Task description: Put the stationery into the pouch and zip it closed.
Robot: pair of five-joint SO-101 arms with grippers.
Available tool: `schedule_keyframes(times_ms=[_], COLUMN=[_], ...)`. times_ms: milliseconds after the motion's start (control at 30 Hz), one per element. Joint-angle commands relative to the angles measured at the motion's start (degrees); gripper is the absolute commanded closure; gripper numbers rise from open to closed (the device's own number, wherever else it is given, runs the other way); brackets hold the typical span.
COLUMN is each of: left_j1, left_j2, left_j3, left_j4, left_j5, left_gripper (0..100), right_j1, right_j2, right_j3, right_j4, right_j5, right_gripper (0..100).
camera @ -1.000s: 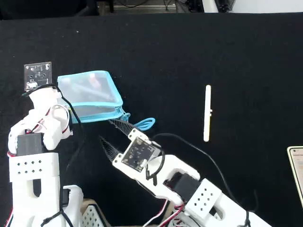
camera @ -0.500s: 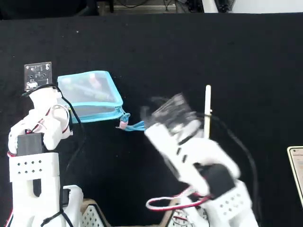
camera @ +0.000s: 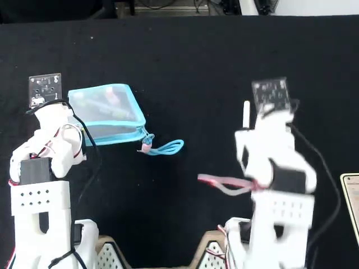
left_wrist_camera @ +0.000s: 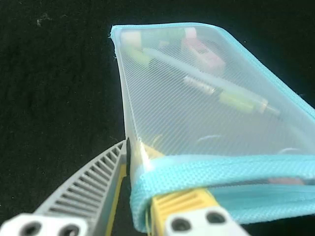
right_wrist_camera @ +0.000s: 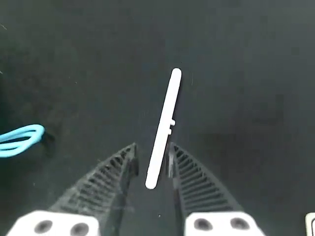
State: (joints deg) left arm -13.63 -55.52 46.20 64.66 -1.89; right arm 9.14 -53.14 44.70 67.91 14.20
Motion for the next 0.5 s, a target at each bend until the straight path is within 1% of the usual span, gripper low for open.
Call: schedule_keyframes(times_ms=[0, 167, 267, 333, 467], left_j1=[-0.6, -0.6, -0.6, -0.6, -0.6], left_j2=[-0.6, -0.6, -0.6, -0.6, -0.6], left_j3=[-0.4, -0.4, -0.4, -0.4, -0.4], left_j4=[-0.2, -0.2, -0.2, -0.2, -0.3], left_j5=[0.3, 0.3, 0.3, 0.4, 0.3], left_gripper=[97, 97, 97, 97, 97], right_j1=[1.8, 1.8, 2.0, 2.0, 1.8], right_j2=[15.3, 35.9, 48.2, 56.2, 71.3], right_j3=[-7.5, -19.4, -28.4, -35.0, -51.7], right_j4=[-3.5, -4.1, -3.4, -1.0, 5.4], right_j5=[0.3, 0.2, 0.2, 0.2, 0.2], right_gripper=[91.0, 90.8, 86.4, 83.5, 83.9])
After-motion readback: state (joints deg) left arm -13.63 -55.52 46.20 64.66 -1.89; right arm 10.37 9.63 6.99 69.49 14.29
